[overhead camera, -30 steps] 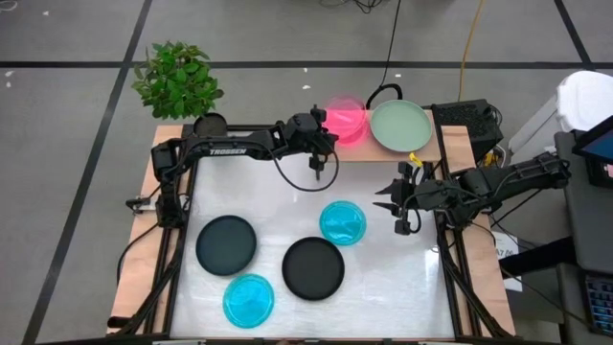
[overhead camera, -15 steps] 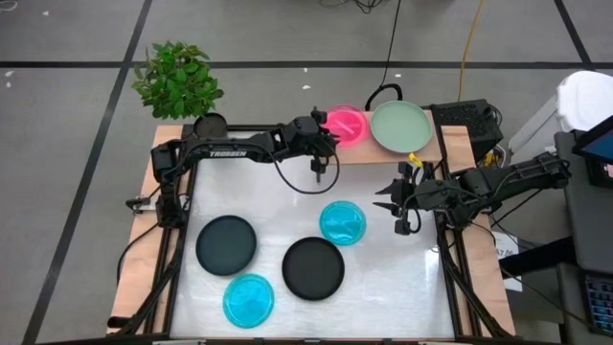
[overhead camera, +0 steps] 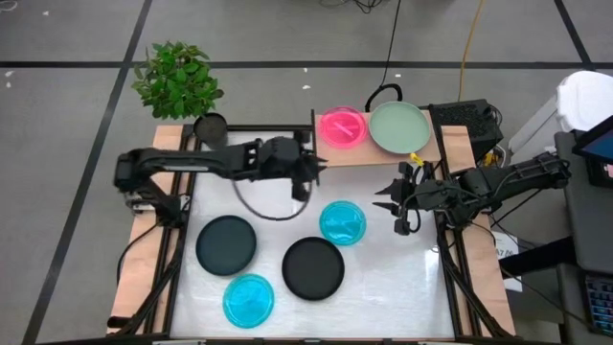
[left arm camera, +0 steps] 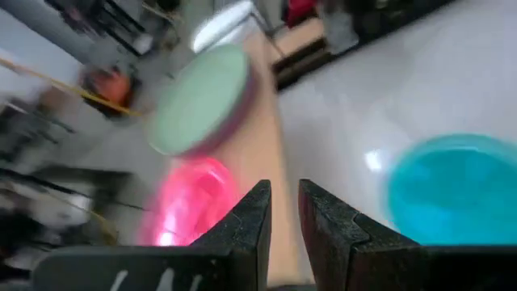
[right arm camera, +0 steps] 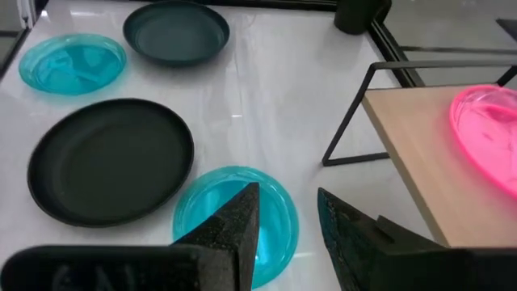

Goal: Place and stack plates onto a shelf
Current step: Stack the black plate on top of the green plate on the shelf

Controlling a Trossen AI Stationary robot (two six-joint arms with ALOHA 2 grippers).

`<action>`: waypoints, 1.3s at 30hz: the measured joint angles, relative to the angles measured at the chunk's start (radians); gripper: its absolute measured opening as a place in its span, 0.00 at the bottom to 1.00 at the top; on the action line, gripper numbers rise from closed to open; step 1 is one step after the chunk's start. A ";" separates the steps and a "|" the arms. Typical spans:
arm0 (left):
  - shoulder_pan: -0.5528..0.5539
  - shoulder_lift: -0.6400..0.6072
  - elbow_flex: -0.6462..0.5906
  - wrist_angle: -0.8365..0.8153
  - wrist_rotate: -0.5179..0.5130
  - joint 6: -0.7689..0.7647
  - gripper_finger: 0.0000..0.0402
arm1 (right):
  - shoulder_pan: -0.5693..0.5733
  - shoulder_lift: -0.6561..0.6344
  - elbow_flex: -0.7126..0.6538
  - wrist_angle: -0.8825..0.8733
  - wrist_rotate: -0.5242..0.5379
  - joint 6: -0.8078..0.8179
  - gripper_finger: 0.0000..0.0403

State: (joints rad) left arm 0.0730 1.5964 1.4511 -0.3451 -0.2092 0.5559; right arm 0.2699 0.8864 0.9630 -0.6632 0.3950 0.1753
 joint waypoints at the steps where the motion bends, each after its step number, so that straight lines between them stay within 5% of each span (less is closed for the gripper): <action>1: -0.011 -0.022 0.000 -0.065 0.000 -0.047 0.18 | 0.001 0.000 0.000 0.000 0.000 0.005 0.28; 6: -0.066 -0.097 -0.013 -0.371 0.006 -0.323 0.18 | 0.002 0.000 -0.028 0.044 0.001 0.004 0.28; 10: -0.139 -0.153 -0.121 -0.404 0.014 -0.386 0.18 | -0.002 0.004 -0.075 0.185 -0.007 -0.054 0.28; 23: -0.313 -0.357 -0.554 -0.166 0.024 -0.575 0.18 | 0.076 0.180 -0.263 0.402 -0.142 0.188 0.28; 39: -0.344 -0.390 -0.704 -0.067 -0.003 -0.665 0.18 | 0.222 0.637 0.019 0.391 -0.299 0.175 0.28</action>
State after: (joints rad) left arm -0.2710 1.2060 0.7467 -0.4126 -0.2127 -0.1093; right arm 0.4922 1.5232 0.9824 -0.2726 0.0961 0.3508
